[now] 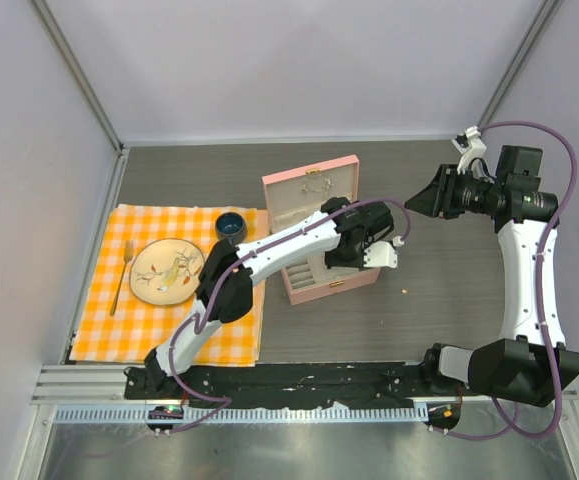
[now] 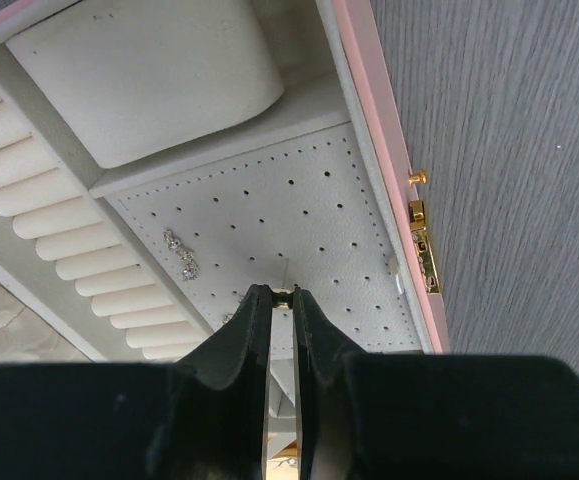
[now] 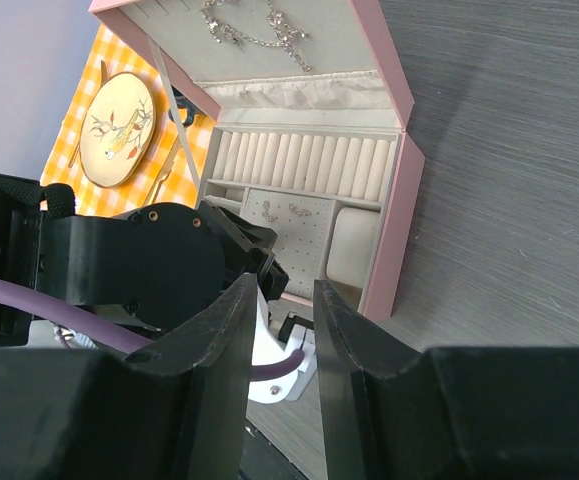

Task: Organize the mixed jewelry

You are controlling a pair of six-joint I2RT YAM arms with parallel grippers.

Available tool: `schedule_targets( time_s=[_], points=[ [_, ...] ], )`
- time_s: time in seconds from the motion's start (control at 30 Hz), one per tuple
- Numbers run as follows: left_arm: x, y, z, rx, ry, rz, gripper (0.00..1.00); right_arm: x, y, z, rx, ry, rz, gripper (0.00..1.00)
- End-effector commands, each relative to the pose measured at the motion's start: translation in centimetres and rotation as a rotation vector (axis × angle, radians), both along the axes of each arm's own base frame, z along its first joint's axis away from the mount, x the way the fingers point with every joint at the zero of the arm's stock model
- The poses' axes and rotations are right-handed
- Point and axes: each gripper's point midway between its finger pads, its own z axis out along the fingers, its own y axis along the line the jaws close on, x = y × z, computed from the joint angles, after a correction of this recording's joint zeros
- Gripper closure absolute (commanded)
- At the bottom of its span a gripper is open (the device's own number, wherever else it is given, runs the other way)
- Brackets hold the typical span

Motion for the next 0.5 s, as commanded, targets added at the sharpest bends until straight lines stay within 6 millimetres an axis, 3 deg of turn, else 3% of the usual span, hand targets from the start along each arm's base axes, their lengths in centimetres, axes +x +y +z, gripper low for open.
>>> schedule_targets(
  time_s=[0.0, 0.47],
  points=[
    [0.42, -1.03, 0.99, -0.033, -0.035, -0.021, 1.0, -0.24, 0.06, 1.58, 0.003, -0.063, -0.001, 0.65],
    [0.7, -1.07, 1.82, -0.046, -0.057, -0.021, 1.0, -0.31, 0.02, 1.53, 0.009, -0.065, -0.001, 0.65]
  ],
)
